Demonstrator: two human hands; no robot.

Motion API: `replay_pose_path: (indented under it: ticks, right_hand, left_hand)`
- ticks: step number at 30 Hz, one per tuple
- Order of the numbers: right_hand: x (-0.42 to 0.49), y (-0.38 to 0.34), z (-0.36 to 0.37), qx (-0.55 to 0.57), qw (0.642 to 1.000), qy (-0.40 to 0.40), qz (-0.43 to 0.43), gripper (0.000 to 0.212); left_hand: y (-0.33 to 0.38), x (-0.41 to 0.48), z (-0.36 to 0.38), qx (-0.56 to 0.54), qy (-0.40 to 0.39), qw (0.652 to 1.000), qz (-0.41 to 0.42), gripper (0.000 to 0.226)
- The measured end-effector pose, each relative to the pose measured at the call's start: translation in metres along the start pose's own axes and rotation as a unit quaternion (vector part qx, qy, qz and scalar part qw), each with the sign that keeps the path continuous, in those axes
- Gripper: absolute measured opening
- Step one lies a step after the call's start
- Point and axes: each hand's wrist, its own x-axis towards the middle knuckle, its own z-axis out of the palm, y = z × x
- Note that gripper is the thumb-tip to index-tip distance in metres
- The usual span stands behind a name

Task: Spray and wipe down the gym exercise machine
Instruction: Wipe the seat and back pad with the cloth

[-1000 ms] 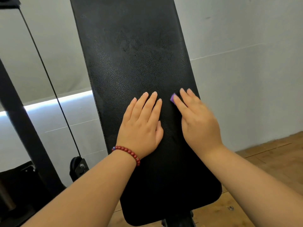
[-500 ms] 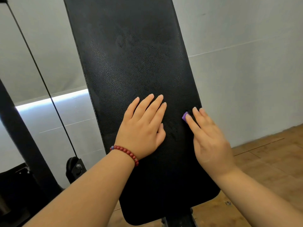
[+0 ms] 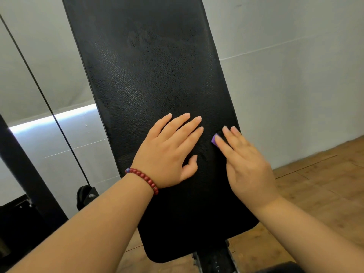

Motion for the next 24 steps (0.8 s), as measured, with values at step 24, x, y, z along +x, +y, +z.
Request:
replay_pose_path:
  ticks: [24]
  right_hand:
    - [-0.073, 0.011, -0.011, 0.030, 0.996, -0.067, -0.060, 0.041]
  left_hand:
    - [0.001, 0.001, 0.004, -0.011, -0.053, 0.980, 0.193, 0.045]
